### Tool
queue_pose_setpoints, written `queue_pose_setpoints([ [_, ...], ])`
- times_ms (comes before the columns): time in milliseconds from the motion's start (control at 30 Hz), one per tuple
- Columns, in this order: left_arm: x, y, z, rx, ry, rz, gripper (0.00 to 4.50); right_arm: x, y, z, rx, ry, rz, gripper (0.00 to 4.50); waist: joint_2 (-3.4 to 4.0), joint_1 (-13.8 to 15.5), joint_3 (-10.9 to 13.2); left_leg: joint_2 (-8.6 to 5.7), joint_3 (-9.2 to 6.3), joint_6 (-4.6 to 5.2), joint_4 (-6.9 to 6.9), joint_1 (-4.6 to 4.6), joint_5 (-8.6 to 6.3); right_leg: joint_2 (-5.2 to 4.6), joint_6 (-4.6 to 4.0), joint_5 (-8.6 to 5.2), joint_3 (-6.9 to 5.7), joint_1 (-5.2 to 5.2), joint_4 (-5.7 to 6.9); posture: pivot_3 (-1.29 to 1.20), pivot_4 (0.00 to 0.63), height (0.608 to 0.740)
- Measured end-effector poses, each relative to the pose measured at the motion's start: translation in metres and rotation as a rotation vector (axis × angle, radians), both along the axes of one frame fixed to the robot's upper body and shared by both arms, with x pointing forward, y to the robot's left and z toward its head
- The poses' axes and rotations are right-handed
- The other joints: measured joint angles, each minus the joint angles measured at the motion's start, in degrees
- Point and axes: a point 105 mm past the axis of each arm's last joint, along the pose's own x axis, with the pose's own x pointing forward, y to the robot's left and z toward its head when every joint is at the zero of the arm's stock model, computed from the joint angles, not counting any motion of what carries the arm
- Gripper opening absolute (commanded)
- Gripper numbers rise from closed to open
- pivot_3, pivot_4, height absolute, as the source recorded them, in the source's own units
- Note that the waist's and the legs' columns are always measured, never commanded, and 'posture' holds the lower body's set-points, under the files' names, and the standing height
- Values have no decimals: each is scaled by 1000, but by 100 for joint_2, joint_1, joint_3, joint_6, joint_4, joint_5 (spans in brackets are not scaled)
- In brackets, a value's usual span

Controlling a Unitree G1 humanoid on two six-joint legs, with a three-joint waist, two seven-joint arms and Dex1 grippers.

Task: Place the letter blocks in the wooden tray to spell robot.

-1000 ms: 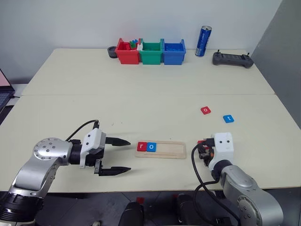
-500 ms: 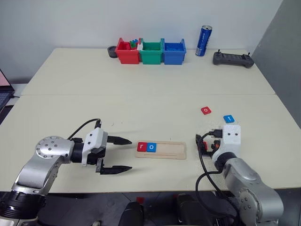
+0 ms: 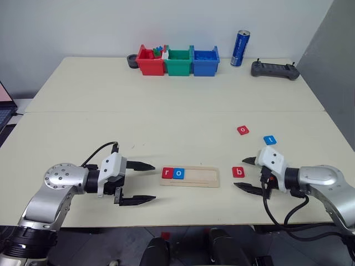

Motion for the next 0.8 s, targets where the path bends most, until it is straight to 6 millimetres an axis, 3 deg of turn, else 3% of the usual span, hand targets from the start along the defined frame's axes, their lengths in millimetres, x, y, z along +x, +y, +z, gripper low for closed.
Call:
queue_pose_setpoints([
  [233, 0, 0, -1, 1, 1, 2, 4500, 17, -7, -11, -53, 16, 34, 4479, 0, 12, 0, -1, -3, -1, 1, -1, 0, -1, -28, 16, -2, 1, 0, 0, 150, 740],
  [333, -2, 1, -4, 6, 7, 2, 4500, 17, -8, -16, -56, 46, 44, 3920, 0, 16, 0, -1, -2, -1, 0, 0, 0, -1, -28, 17, -2, 1, 0, 0, 150, 740],
  [567, -2, 3, -4, 27, -20, -5, 4500, 18, -1, -16, -39, 49, 58, 1476, 0, 16, 0, 0, -3, -1, 1, 1, 0, -1, -28, 17, -3, 1, 2, 0, 150, 740],
  [800, -1, 5, -6, 40, -35, -1, 4500, 2, 27, 6, -7, 8, 157, 1449, 0, 16, 0, 0, -6, -1, 1, 0, 0, -1, -28, 16, -4, 1, 3, 0, 150, 740],
])
